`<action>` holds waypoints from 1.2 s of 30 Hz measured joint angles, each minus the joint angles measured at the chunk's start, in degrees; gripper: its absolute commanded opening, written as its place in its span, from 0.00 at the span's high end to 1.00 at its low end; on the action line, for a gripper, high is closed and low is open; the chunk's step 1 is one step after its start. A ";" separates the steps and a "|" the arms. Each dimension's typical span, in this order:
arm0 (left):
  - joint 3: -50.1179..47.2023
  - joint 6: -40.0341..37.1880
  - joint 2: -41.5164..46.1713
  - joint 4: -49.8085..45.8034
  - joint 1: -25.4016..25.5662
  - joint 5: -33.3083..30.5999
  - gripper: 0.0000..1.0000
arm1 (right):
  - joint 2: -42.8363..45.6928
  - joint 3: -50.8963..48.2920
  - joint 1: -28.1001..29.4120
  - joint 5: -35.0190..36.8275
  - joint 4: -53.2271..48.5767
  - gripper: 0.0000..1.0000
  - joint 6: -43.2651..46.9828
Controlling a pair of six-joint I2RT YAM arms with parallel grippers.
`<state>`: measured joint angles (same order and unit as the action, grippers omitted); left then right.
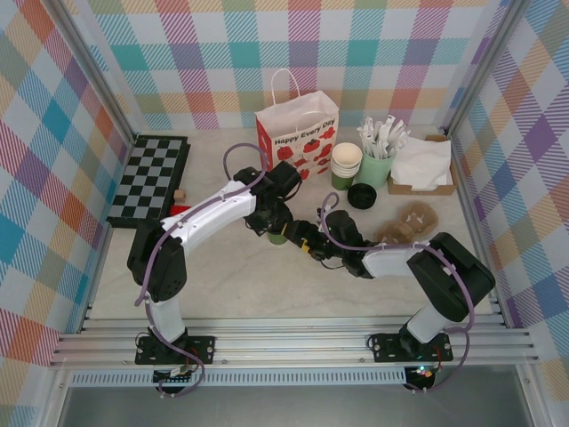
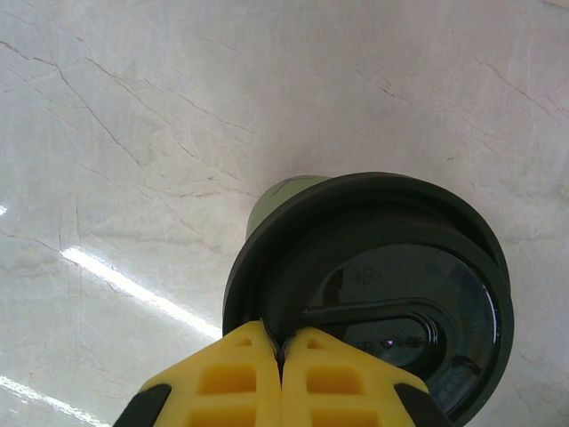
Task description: Pack the takeout coffee
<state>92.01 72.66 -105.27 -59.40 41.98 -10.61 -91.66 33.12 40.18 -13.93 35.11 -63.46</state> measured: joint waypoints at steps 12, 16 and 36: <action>-3.04 0.00 1.36 2.95 0.00 0.09 1.00 | -0.28 0.48 -0.07 -0.31 -1.27 0.10 -5.84; -3.87 0.00 1.81 3.93 0.00 0.20 1.00 | -0.39 0.48 -0.35 -0.90 -1.29 0.10 -6.91; 7.80 -24.74 -5.25 -0.20 0.07 2.89 1.00 | 18.53 5.55 -21.77 -8.15 -25.81 0.00 9.27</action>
<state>99.81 47.92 -110.52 -59.59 42.04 -7.73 -73.12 38.68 18.41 -22.09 9.30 -54.19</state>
